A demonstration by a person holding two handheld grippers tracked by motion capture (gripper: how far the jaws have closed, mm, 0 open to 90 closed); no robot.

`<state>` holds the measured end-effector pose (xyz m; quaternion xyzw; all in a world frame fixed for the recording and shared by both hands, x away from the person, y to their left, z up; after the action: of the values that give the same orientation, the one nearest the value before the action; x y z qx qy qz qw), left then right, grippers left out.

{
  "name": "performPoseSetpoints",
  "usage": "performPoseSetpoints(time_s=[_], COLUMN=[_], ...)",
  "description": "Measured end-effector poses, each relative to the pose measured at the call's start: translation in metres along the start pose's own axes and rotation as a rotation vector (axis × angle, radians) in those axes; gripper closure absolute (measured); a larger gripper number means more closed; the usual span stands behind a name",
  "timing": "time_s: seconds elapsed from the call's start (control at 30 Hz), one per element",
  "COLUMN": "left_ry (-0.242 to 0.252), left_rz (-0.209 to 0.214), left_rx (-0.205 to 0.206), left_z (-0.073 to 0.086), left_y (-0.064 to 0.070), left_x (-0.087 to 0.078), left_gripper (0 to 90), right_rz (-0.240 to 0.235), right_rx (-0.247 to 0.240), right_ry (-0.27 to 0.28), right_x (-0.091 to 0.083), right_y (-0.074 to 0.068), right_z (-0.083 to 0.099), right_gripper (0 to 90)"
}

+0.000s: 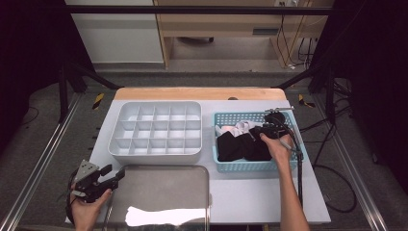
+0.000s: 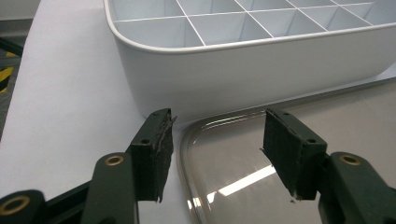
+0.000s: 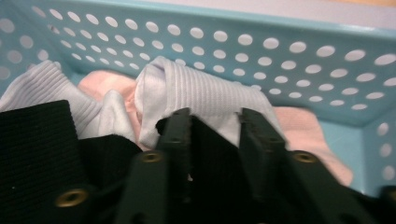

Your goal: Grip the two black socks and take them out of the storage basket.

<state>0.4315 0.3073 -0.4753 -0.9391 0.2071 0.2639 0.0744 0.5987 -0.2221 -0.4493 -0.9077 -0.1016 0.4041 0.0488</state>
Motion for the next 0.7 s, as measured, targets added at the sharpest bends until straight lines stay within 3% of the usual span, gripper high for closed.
performPoseSetpoints(time_s=[0.1,0.2,0.4,0.7], left_ry=[0.003,0.006,0.007,0.012], left_rz=[-0.001,0.0,0.002,0.004], left_rx=[-0.001,-0.005,-0.008,-0.018], left_z=[0.0,0.0,-0.001,-0.002], left_y=[0.0,0.0,-0.001,0.0], left_x=[0.0,-0.001,-0.001,-0.002], left_gripper=[41.5,41.6,42.0,43.3], right_rz=[-0.016,-0.025,-0.06,-0.15], right_rx=[0.015,0.009,-0.004,-0.063], right_ry=[-0.024,-0.021,0.094,0.249], right_x=[0.001,-0.001,-0.025,-0.076], right_y=[0.0,-0.001,-0.006,-0.031], right_z=[0.001,0.0,-0.006,-0.02], right_gripper=[79.8,86.1,86.8,86.9])
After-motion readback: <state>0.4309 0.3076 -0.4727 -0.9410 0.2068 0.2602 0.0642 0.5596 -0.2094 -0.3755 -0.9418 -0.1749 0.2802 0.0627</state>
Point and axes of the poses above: each handheld gripper's, and its own axes: x roughly forward along the jaws, z roughly out of its underside, y roughly to its right, the point moved 4 cm from there along x, roughly forward along the jaws, and after that the axes turned 8 degrees about x, right-handed, at the moved point
